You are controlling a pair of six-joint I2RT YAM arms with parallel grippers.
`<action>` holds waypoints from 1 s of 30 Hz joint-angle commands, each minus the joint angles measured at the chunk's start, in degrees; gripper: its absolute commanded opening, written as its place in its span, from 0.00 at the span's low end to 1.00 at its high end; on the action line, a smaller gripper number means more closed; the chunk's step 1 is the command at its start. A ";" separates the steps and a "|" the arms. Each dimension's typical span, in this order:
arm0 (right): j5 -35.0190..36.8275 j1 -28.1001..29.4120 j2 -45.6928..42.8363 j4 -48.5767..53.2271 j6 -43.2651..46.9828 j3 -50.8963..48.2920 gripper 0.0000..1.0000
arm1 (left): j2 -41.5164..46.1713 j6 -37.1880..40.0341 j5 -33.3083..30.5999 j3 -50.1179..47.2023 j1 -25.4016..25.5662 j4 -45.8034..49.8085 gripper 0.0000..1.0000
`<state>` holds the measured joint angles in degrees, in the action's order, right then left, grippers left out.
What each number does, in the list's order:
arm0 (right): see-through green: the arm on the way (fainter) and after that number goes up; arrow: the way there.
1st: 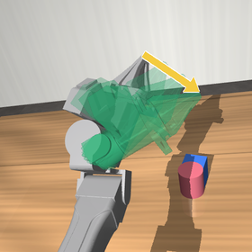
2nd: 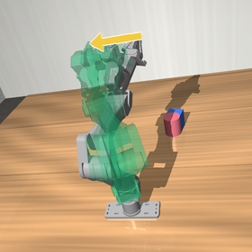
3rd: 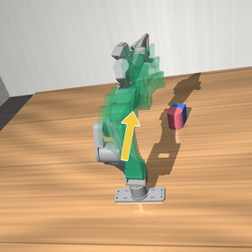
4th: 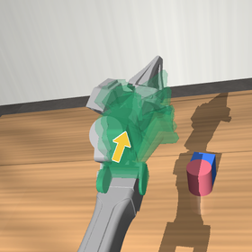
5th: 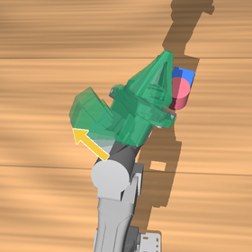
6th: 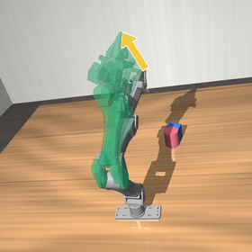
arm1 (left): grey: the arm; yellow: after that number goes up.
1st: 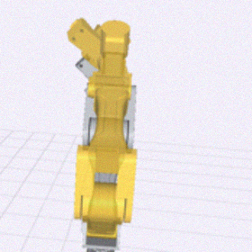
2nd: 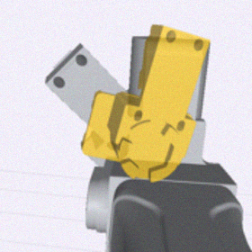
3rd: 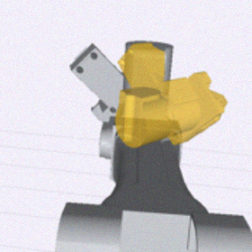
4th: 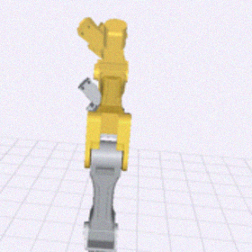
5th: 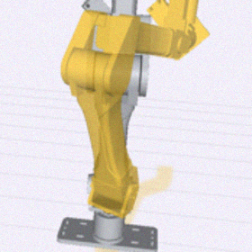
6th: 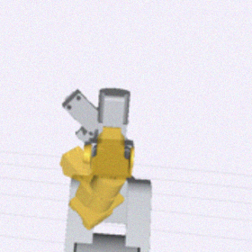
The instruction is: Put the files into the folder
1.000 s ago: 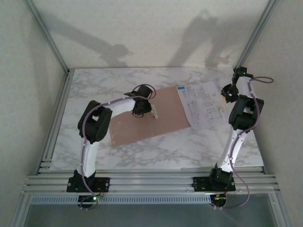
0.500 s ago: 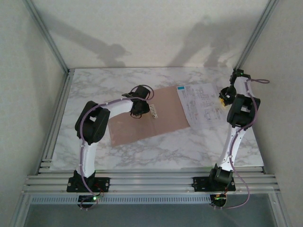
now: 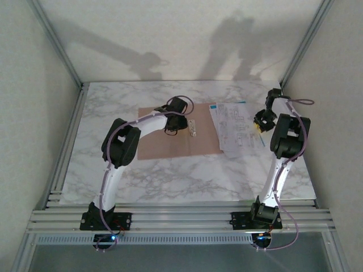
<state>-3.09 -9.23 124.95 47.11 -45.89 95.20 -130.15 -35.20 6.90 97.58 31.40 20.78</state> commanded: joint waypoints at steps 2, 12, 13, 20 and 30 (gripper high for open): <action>-4.97 3.39 -4.46 4.58 -3.52 -9.20 0.22 | -1.65 1.97 1.16 0.44 1.43 1.57 0.27; -5.83 8.58 -12.71 1.11 -5.06 -22.30 0.22 | 8.69 6.29 -1.63 -15.71 2.52 -2.53 0.25; -5.82 8.86 -13.53 0.73 -5.09 -23.20 0.22 | 9.71 6.82 -1.90 -16.97 2.32 -2.68 0.26; -2.63 9.14 -17.87 2.21 -2.49 -22.71 0.22 | 14.30 7.92 -3.77 -16.79 2.37 -2.79 0.33; -5.18 12.55 -23.04 0.19 -0.79 -22.50 0.24 | 11.35 6.90 8.32 -7.13 6.64 -2.69 0.39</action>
<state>-5.34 1.98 102.56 47.44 -47.33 72.84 -118.24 -28.45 8.69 87.90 36.73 17.91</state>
